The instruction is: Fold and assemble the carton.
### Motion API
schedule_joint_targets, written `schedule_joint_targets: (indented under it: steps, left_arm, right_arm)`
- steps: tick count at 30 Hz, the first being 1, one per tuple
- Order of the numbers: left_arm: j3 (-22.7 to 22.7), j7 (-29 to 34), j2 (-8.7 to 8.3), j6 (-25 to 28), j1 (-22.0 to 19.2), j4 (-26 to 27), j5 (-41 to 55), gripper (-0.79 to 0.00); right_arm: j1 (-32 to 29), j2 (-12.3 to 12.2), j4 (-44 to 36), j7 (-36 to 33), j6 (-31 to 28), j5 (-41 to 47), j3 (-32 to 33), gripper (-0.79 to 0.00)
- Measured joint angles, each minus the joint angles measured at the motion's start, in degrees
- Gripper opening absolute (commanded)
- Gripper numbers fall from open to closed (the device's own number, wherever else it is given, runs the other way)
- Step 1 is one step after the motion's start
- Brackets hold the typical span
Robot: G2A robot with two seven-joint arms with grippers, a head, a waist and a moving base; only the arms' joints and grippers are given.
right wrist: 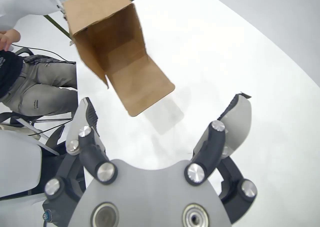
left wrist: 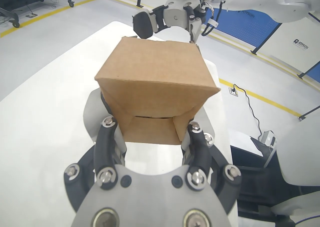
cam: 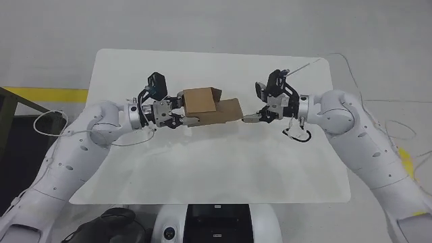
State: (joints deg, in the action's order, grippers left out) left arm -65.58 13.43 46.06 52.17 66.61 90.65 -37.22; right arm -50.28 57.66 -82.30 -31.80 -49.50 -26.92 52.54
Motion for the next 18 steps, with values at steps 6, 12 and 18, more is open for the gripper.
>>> schedule_joint_targets:
  steps: [6,12,18]
  left_arm:
    - [0.2,-0.8,0.4,-1.2,0.6,1.0,-0.6,-0.289]
    - [1.4,0.1,0.8,-0.3,0.8,1.9,-0.8,-0.286]
    - [2.3,1.2,1.13,1.0,0.5,1.8,0.9,-0.308]
  right_arm:
    - [-3.7,0.2,-5.2,5.8,1.7,-4.6,0.3,0.0]
    - [-6.7,0.9,-8.0,14.4,10.3,-13.1,0.4,0.0]
    - [-8.7,1.1,-9.8,16.6,15.3,-18.4,0.7,0.0]
